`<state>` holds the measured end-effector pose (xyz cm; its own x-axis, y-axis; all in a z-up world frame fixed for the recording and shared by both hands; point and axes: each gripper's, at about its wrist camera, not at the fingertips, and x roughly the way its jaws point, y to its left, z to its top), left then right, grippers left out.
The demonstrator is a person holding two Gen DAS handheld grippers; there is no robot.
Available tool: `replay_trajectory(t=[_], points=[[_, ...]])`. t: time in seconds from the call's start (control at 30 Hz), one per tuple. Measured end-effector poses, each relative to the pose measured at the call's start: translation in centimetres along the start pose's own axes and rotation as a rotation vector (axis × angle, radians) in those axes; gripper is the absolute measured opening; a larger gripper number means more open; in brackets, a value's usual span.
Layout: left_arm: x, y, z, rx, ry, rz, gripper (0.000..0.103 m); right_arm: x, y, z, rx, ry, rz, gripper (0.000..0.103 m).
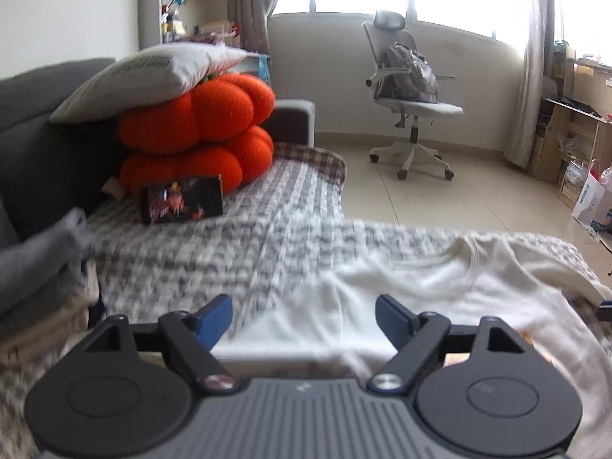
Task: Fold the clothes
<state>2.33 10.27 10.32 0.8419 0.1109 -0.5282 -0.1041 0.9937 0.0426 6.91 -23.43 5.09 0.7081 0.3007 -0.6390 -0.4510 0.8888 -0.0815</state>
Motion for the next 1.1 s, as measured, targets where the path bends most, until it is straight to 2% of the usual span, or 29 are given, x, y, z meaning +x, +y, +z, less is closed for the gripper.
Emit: replay_trajectory(t=[0.07,0.13,0.17,0.23,0.4,0.53,0.7,0.77,0.8,0.83,0.87,0.9,0.93,0.97,1.0,1.1], points=[[1.4,-0.2,1.3,0.012,0.006,0.008,0.092,0.8,-0.4,1.7,-0.010,-0.008,0.016,0.020],[3.7,0.0,2.3,-0.007,0.057,-0.010,0.092,1.8,-0.7,3.5,-0.031,-0.011,0.029,0.060],[5.0,0.1,2.6,-0.019,0.085,-0.019,0.092,2.3,-0.7,4.2,-0.048,-0.014,0.038,0.066],[7.5,0.0,2.9,-0.020,0.135,-0.028,0.092,3.8,-0.7,5.5,-0.077,-0.010,0.050,0.067],[13.6,-1.4,2.0,0.096,0.242,-0.002,0.092,8.8,-0.4,7.9,-0.135,0.054,0.050,0.067],[16.6,-1.1,1.8,0.053,0.293,-0.051,0.092,12.1,0.2,8.8,-0.232,0.071,0.075,0.067],[18.4,-1.2,1.6,0.035,0.301,-0.092,0.091,15.6,-0.2,10.4,-0.232,0.096,0.088,0.067],[18.5,-1.2,1.4,0.003,0.295,-0.123,0.079,16.7,-0.4,10.4,-0.219,0.115,0.100,0.067],[18.2,-1.4,1.4,0.009,0.282,-0.135,0.066,17.1,-0.4,10.2,-0.218,0.123,0.110,0.067],[17.9,-1.7,1.3,0.020,0.267,-0.143,0.050,17.2,-0.5,10.0,-0.218,0.119,0.116,0.066],[17.4,-2.2,1.2,0.045,0.250,-0.135,0.042,17.3,-0.5,9.8,-0.219,0.110,0.120,0.064],[17.1,-2.7,1.1,0.067,0.233,-0.126,0.019,17.1,-0.6,9.7,-0.214,0.100,0.122,0.048],[16.8,-3.1,1.2,0.076,0.222,-0.118,0.007,16.8,-0.6,9.6,-0.207,0.088,0.123,0.024],[16.6,-3.2,1.3,0.069,0.213,-0.110,0.007,16.7,-0.4,9.6,-0.209,0.074,0.091,0.015],[16.5,-3.4,1.4,0.064,0.203,-0.103,0.007,16.3,-0.1,9.6,-0.223,0.058,0.065,0.011],[15.8,-3.8,2.2,0.065,0.129,-0.083,0.006,14.7,1.1,9.9,-0.272,-0.013,0.006,0.008]])
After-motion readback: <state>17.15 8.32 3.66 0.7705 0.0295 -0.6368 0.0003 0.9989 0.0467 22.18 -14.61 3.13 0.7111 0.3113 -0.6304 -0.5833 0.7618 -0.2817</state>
